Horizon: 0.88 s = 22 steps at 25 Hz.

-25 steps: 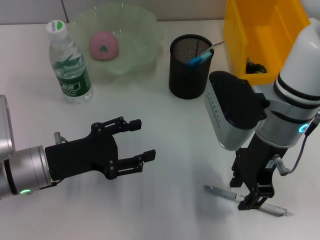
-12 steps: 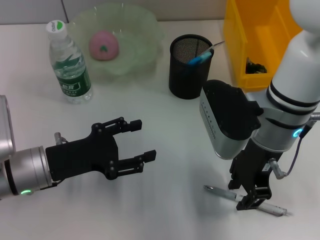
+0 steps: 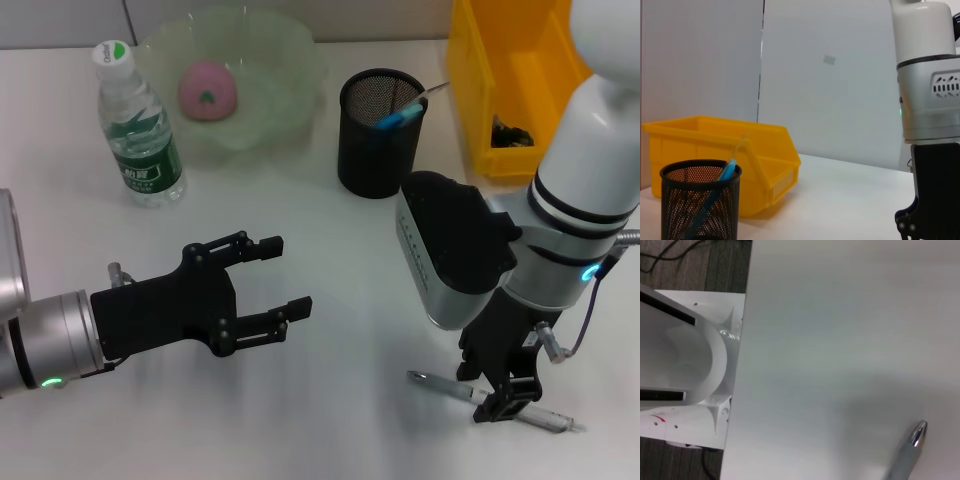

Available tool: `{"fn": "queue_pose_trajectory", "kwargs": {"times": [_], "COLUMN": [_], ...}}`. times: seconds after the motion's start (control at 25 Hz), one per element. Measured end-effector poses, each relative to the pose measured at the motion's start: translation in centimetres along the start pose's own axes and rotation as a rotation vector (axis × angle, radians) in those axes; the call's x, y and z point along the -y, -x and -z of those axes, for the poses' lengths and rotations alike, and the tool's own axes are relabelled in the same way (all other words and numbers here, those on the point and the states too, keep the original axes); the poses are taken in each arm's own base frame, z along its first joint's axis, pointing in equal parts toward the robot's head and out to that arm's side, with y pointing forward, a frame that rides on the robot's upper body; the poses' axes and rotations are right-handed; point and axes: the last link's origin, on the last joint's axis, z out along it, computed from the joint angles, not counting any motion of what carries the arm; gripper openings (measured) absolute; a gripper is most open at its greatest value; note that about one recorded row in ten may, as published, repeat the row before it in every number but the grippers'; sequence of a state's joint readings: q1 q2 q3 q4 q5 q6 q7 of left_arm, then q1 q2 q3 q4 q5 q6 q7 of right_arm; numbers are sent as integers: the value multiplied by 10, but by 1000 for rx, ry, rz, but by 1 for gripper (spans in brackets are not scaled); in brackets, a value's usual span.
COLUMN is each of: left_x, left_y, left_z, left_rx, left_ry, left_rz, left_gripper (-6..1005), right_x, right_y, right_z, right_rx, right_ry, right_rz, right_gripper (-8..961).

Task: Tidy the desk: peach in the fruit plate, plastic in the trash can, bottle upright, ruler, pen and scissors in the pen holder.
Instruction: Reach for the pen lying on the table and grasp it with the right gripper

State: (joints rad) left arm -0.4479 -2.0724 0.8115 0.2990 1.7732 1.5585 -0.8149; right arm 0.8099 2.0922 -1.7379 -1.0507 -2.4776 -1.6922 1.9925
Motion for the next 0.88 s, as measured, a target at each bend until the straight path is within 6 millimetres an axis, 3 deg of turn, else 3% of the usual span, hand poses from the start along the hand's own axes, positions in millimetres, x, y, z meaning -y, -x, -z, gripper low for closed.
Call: {"fn": "queue_pose_trajectory", "kwargs": {"times": [0.36, 0.56, 0.88], "left_x": [1, 1, 2], "left_y": [-1, -2, -2], "left_z": [-1, -1, -2], "left_rx": [-1, -2, -3], "left_ry": [1, 2, 4], "left_rz": [-2, -5, -6], "left_gripper": [770, 770, 770], "right_x": [0, 1, 0], "right_y": [0, 0, 1], "right_z": [-1, -2, -4], "right_rx": [-3, -6, -15], "right_ry": [-5, -12, -9], "right_rz": [2, 7, 13], "right_gripper": [444, 343, 339]}}
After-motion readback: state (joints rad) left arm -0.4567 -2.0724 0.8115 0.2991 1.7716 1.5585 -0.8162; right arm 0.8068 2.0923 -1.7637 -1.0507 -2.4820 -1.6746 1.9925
